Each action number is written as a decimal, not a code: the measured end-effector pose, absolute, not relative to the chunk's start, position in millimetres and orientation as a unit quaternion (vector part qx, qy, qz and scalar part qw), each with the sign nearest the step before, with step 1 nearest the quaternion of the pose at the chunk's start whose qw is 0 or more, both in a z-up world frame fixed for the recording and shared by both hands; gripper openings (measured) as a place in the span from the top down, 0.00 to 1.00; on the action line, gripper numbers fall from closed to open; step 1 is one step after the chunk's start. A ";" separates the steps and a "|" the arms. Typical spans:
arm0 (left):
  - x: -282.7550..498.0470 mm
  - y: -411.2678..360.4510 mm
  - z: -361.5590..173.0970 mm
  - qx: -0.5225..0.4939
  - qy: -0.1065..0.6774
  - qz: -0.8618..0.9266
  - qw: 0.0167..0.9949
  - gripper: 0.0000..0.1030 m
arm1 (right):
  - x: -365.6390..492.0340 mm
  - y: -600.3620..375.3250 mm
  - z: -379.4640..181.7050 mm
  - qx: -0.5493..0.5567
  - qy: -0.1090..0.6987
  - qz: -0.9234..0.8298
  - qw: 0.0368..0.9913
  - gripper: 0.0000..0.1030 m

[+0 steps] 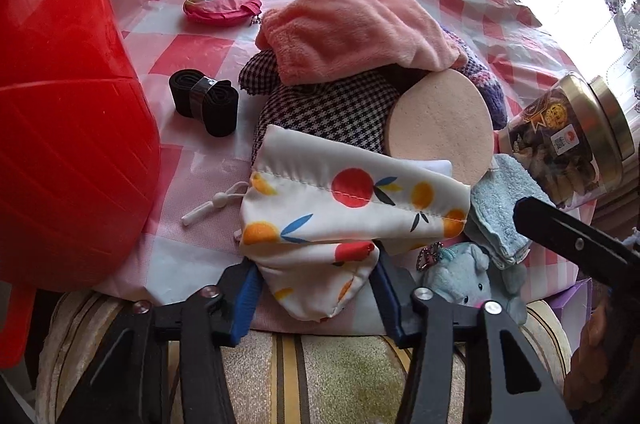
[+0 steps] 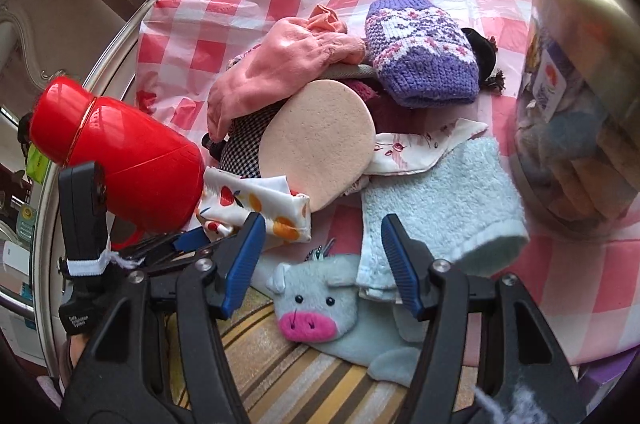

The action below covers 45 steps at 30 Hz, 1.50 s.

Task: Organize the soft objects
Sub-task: 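Grasp the fruit-print pouch with the left gripper while the right grasps the beige sponge pad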

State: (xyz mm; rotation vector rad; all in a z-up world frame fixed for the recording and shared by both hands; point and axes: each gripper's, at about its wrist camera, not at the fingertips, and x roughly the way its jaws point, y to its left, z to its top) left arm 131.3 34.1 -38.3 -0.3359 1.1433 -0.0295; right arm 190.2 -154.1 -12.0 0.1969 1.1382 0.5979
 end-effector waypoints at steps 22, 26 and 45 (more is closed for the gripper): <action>68.3 33.8 -14.7 -0.196 0.494 -0.068 0.844 0.82 | 229.6 -117.1 -23.5 0.169 0.591 0.136 0.777 0.14; 67.3 35.1 -14.9 -0.206 0.487 -0.074 0.845 0.82 | 237.4 -102.1 -21.8 0.156 0.596 0.114 0.779 0.14; 65.8 43.0 -19.7 -0.233 0.474 -0.088 0.845 0.82 | 253.4 -85.3 -31.7 0.118 0.590 0.082 0.794 0.15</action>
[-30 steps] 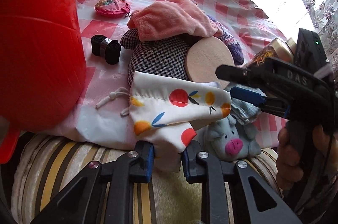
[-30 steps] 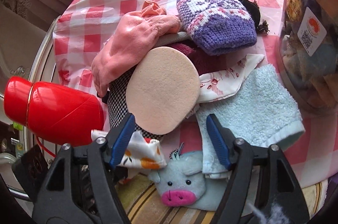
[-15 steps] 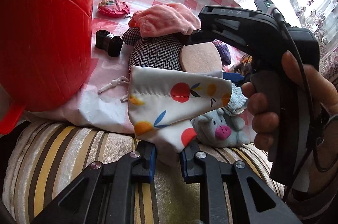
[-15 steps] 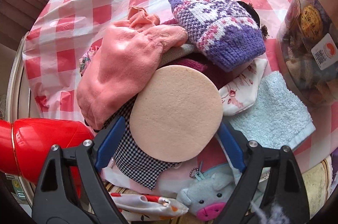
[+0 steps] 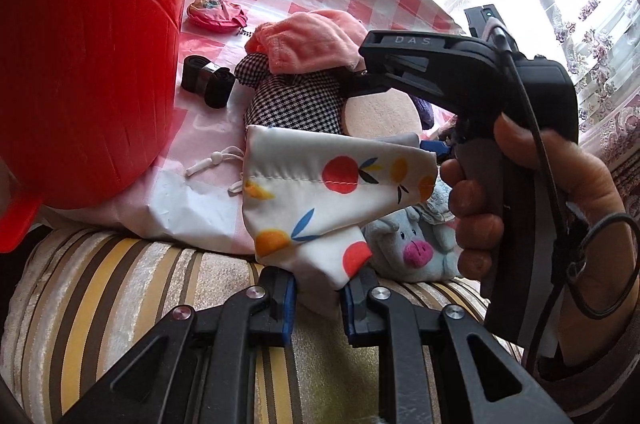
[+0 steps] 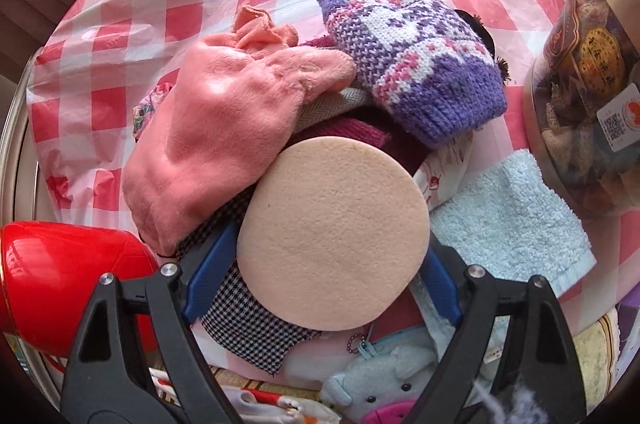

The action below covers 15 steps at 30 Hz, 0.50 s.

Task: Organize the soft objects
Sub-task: 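Grasp the fruit-print pouch with the left gripper while the right grasps the beige sponge pad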

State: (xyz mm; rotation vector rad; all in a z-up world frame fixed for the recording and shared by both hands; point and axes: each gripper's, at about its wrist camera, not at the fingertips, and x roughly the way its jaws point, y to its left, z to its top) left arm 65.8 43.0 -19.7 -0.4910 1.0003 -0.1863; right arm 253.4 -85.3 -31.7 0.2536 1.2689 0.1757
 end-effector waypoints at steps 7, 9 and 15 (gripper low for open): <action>60.2 39.0 -15.5 -0.225 0.465 -0.084 0.852 0.82 | 230.6 -119.5 -22.4 0.152 0.576 0.098 0.797 0.15; 58.7 37.2 -13.6 -0.222 0.464 -0.082 0.854 0.82 | 221.6 -130.6 -15.6 0.158 0.570 0.101 0.800 0.15; 53.9 31.0 -2.3 -0.206 0.452 -0.080 0.864 0.82 | 189.6 -162.3 9.4 0.147 0.540 0.116 0.821 0.15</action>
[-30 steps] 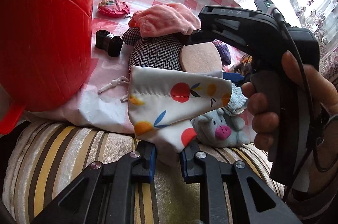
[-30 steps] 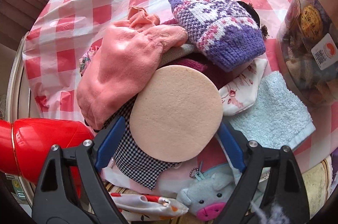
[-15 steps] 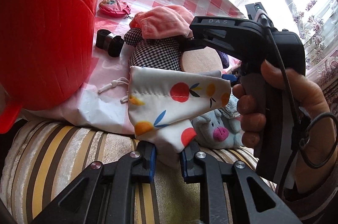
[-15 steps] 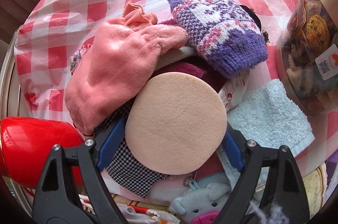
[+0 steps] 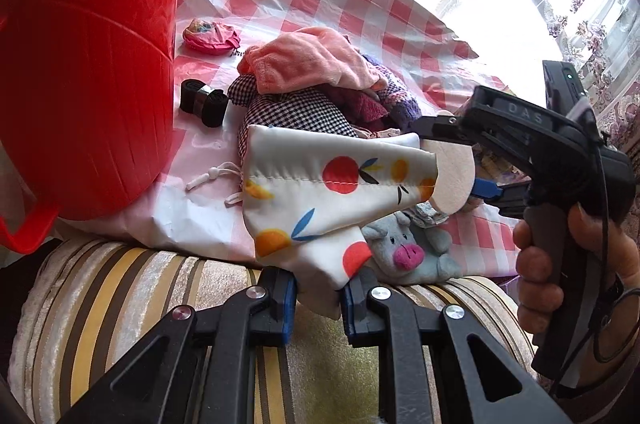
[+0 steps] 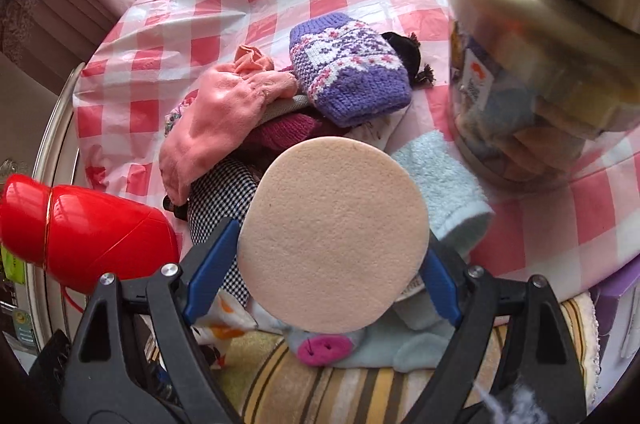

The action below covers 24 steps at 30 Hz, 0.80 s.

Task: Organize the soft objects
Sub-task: 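Grasp the fruit-print pouch with the left gripper while the right grasps the beige sponge pad, then carry the pouch and sponge pad into the purple box and release both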

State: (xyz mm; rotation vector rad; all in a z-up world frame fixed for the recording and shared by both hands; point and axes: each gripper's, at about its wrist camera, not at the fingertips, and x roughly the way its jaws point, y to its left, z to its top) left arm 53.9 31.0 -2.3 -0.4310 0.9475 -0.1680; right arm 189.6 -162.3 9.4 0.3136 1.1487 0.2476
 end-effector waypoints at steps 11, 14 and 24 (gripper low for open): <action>45.5 -3.5 29.1 -0.180 0.435 -0.105 0.876 0.82 | 134.8 -244.9 46.4 0.140 0.482 0.107 0.858 0.15; 44.8 -29.4 39.3 -0.165 0.430 -0.129 0.878 0.82 | 119.6 -279.2 50.1 0.146 0.470 0.088 0.866 0.15; 49.3 -151.5 51.2 -0.111 0.458 -0.251 0.846 0.82 | 58.1 -420.1 36.9 0.166 0.457 -0.012 0.874 0.15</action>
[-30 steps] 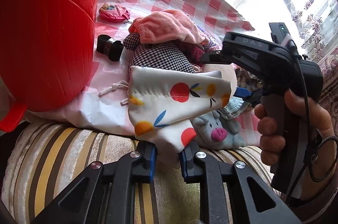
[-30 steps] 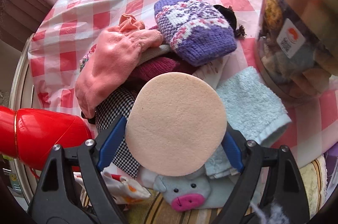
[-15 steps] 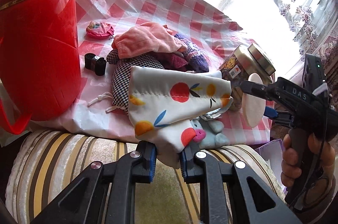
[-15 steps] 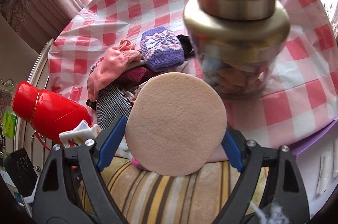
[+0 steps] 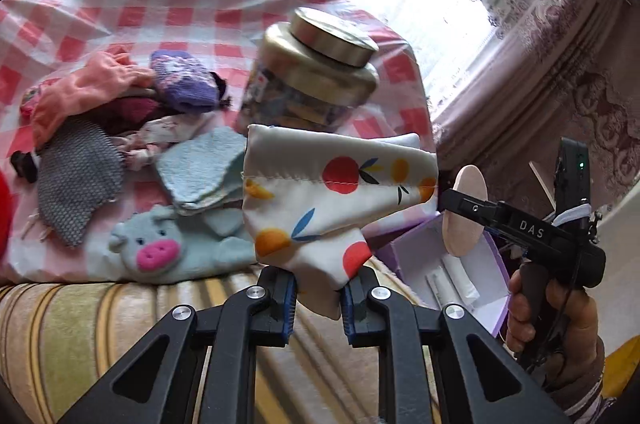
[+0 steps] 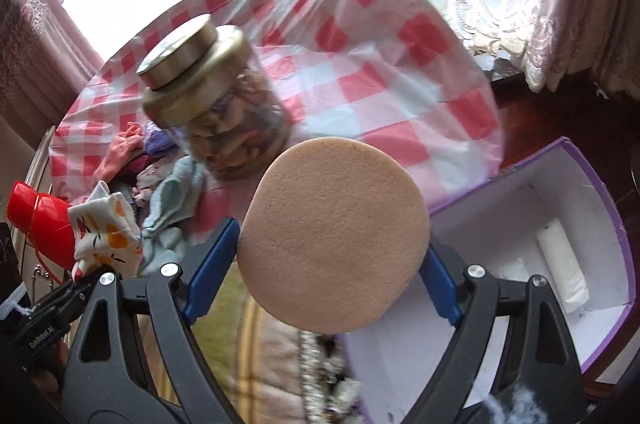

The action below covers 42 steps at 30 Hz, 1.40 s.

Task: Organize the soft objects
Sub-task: 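Carry the pouch and sponge pad into the purple box and release both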

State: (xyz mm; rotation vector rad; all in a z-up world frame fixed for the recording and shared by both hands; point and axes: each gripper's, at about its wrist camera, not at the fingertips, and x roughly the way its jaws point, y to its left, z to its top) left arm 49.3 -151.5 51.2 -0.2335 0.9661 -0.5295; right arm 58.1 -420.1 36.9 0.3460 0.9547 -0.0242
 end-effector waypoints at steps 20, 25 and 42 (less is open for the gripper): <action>77.2 -364.4 10.2 -0.117 0.583 -0.386 0.705 0.82 | -13.9 -595.0 12.4 0.156 0.458 -0.168 0.859 0.15; 80.0 -399.7 -5.5 -0.133 0.601 -0.390 0.684 0.77 | -15.2 -603.6 13.1 0.146 0.456 -0.172 0.861 0.15; 84.1 -358.7 -4.8 -0.131 0.587 -0.359 0.713 0.41 | 12.3 -589.1 7.4 0.129 0.464 -0.145 0.864 0.15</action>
